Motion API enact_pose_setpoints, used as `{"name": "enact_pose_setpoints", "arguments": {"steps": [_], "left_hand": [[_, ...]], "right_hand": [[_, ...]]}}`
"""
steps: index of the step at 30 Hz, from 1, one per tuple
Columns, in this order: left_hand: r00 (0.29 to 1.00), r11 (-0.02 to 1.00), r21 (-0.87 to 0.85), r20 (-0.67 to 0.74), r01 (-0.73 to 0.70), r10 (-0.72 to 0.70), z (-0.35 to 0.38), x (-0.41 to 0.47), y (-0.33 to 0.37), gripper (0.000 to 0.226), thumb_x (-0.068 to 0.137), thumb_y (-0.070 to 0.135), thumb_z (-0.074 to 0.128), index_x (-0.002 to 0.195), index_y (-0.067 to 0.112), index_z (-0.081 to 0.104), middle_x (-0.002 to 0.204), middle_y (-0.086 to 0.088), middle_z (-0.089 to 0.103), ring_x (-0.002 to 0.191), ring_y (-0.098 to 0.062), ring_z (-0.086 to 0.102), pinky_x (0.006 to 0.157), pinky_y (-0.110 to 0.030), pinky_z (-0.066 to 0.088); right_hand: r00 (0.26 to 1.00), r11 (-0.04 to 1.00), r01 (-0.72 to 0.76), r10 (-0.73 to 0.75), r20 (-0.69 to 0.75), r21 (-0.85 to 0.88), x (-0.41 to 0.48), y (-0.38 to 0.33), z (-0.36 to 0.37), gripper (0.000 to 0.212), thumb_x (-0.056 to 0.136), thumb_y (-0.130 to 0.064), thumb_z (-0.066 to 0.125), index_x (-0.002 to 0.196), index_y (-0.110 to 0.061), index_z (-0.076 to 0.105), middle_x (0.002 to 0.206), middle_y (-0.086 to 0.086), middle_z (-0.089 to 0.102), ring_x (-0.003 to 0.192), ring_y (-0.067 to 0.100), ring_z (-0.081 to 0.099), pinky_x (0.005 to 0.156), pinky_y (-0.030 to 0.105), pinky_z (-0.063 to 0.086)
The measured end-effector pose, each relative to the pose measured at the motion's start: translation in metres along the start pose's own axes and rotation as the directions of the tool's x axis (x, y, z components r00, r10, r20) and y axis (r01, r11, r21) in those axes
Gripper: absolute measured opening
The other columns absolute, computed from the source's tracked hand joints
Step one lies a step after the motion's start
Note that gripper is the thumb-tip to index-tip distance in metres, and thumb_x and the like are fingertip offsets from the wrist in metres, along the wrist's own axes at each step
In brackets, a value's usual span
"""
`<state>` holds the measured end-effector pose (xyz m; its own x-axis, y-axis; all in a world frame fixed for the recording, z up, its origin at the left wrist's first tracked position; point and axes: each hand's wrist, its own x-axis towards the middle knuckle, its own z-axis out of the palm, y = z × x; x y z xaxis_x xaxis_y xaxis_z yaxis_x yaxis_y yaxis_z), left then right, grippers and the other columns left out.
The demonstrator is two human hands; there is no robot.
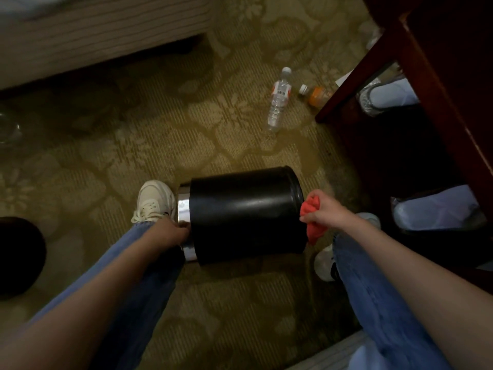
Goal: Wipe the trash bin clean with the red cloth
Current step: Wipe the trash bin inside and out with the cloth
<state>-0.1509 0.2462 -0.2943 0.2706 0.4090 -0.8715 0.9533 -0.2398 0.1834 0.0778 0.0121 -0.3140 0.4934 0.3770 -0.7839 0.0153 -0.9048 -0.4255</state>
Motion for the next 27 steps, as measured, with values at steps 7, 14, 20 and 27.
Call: {"name": "enact_pose_setpoints", "arguments": {"steps": [7, 14, 20, 27], "left_hand": [[0.932, 0.805, 0.591, -0.261, -0.052, 0.252, -0.006, -0.004, 0.021, 0.068, 0.088, 0.042, 0.055, 0.143, 0.014, 0.027, 0.145, -0.011, 0.033, 0.134, -0.029, 0.031, 0.107, -0.046, 0.03], [0.919, 0.639, 0.721, -0.004, -0.27, 0.393, 0.014, 0.013, 0.015, 0.108, 0.08, 0.053, 0.062, 0.15, 0.016, -0.011, 0.159, -0.003, -0.01, 0.147, -0.023, -0.006, 0.117, -0.052, 0.003], [0.906, 0.63, 0.724, -0.018, -0.28, 0.423, 0.008, 0.017, 0.018, 0.106, 0.08, 0.05, 0.064, 0.151, 0.015, -0.006, 0.16, -0.005, -0.005, 0.147, -0.022, 0.0, 0.119, -0.047, 0.004], [0.905, 0.633, 0.727, -0.037, -0.267, 0.424, 0.014, 0.022, 0.014, 0.109, 0.077, 0.051, 0.066, 0.151, 0.015, -0.006, 0.16, -0.003, -0.005, 0.147, -0.02, 0.001, 0.118, -0.044, 0.006]], "right_hand": [[0.994, 0.992, -0.006, 0.02, 0.109, -0.125, -0.002, 0.005, -0.003, 0.043, 0.074, -0.012, 0.077, 0.104, -0.014, 0.046, 0.1, 0.005, 0.05, 0.093, 0.019, 0.048, 0.069, 0.027, 0.037], [0.898, 0.97, 0.229, -0.178, -0.402, 0.081, -0.003, -0.032, -0.011, 0.041, 0.083, -0.022, 0.069, 0.114, -0.015, 0.044, 0.097, -0.001, 0.049, 0.091, 0.015, 0.048, 0.073, 0.022, 0.032], [0.718, 0.705, 0.465, -0.654, -0.238, -0.536, -0.015, -0.046, 0.07, 0.046, 0.07, -0.01, 0.068, 0.114, -0.005, 0.057, 0.101, 0.014, 0.063, 0.092, 0.036, 0.059, 0.081, 0.043, 0.046], [0.596, 0.537, 0.54, -0.788, -0.156, -0.648, -0.021, -0.076, 0.151, 0.042, 0.058, -0.019, 0.073, 0.098, -0.013, 0.063, 0.085, 0.004, 0.062, 0.075, 0.025, 0.057, 0.065, 0.033, 0.045]]}}
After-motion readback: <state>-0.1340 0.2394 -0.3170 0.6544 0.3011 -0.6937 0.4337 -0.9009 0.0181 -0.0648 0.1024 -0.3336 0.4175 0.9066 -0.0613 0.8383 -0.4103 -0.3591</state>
